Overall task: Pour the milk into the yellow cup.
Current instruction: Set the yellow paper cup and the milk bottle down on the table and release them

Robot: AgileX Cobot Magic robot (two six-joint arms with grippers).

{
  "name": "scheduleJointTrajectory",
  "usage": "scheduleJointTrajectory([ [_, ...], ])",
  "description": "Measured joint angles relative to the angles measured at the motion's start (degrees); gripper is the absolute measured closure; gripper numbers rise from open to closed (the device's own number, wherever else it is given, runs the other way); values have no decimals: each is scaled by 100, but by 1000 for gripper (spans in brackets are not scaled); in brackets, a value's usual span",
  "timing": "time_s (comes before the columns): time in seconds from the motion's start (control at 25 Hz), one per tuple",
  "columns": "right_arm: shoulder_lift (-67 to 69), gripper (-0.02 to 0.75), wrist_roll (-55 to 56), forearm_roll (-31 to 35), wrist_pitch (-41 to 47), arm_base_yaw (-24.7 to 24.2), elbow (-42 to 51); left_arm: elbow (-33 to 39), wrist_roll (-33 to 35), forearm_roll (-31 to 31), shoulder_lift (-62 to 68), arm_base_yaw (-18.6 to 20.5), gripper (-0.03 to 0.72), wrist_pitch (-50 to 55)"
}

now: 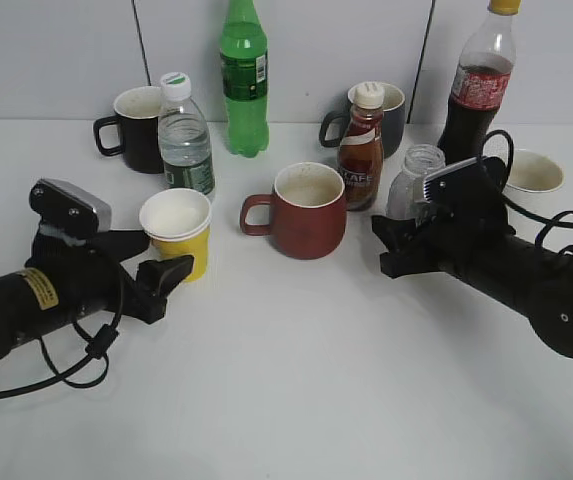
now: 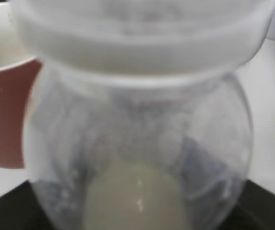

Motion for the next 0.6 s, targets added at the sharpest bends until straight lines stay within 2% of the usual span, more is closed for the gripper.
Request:
scheduleJointTrajectory([
  [0.24, 34, 200, -11, 11, -20, 0, -7, 205, 0, 0, -414, 0, 125, 480],
  [0.28, 34, 190, -11, 11, -20, 0, -9, 205, 6, 0, -579, 0, 125, 869],
  [0.44, 22, 178, 6, 11, 76, 0, -14, 205, 22, 5, -923, 0, 125, 1399],
  [0.6, -204, 175, 81, 18, 579, 0, -14, 210, 22, 11, -1345, 0, 125, 2037],
])
